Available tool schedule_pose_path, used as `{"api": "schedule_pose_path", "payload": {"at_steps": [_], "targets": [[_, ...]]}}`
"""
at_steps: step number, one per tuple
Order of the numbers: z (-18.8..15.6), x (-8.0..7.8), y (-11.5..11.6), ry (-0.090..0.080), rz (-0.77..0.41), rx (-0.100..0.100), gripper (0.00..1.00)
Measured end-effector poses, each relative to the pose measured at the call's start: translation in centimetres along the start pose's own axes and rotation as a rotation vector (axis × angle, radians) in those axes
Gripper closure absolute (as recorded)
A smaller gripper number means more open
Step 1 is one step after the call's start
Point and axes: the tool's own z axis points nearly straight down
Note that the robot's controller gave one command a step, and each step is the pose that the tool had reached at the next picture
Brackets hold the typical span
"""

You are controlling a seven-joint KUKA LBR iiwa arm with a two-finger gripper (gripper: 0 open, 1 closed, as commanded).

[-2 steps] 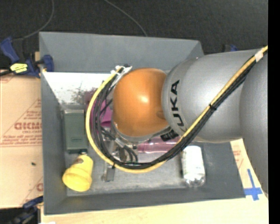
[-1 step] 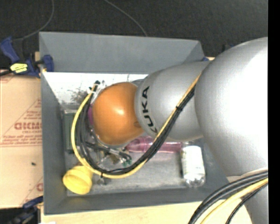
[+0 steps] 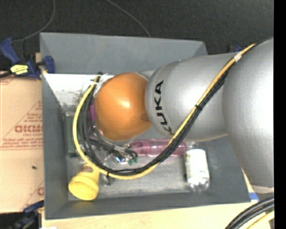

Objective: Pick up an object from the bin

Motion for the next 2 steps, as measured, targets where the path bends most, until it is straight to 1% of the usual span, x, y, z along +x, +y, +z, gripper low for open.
{"api": "schedule_pose_path", "payload": {"at_steps": [1,2], "targets": [[4.5,-1.7,0.8,-0.001,-0.337,0.002,0.0],[8.5,-0.9,1.3,-0.001,-0.496,-0.002,0.0]]}}
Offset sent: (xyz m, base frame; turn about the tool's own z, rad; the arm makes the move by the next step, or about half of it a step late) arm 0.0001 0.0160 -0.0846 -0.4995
